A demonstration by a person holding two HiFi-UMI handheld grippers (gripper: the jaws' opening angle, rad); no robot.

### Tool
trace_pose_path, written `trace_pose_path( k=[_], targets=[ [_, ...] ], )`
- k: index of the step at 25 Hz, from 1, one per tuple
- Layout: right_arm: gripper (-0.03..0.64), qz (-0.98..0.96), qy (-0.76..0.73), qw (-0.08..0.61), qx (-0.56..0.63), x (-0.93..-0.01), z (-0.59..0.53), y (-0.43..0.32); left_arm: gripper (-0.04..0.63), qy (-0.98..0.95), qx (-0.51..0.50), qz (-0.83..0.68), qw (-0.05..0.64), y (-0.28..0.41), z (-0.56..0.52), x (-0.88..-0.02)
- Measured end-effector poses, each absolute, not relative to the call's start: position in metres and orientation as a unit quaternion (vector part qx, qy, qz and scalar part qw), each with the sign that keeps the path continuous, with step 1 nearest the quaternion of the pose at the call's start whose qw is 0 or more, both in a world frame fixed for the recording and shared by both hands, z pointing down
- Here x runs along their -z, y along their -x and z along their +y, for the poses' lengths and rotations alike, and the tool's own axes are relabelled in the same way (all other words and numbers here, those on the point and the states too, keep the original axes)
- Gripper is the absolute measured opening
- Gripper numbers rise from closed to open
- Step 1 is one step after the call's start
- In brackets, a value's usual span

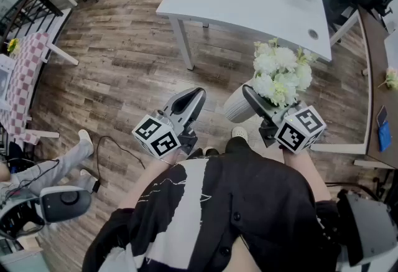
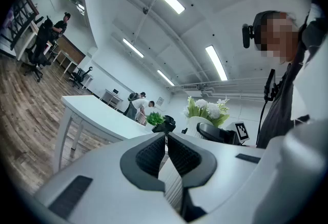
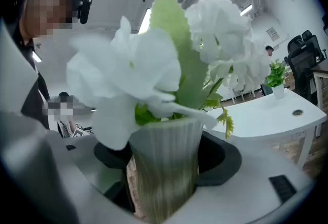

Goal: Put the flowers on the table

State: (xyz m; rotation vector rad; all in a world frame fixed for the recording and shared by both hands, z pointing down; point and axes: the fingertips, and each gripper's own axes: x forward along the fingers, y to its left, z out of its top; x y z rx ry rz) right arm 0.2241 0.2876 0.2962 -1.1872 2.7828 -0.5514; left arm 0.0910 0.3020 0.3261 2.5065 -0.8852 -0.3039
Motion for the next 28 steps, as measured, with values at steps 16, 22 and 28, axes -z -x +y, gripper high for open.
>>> trace_pose_path(
  k=[16, 22, 28],
  targets=[
    [0.357, 0.894, 0.411, 0.034, 0.177, -0.294, 0.3, -0.21, 0.028, -0.912, 0.099, -0.327, 0.228, -0.067, 0.314, -0.329],
    [0.357, 0.885, 0.428, 0.023, 0.181, -0.297, 0.303, -0.199, 0.028, -0.909, 0.045, -0.352, 0.219, -0.044, 0.321, -0.34],
    [0.357, 0.883, 0.423, 0.003, 0.203, -0.314, 0.297, -0.18, 0.028, -0.91, 0.033, -0.352, 0.218, -0.028, 0.325, -0.347]
  ],
)
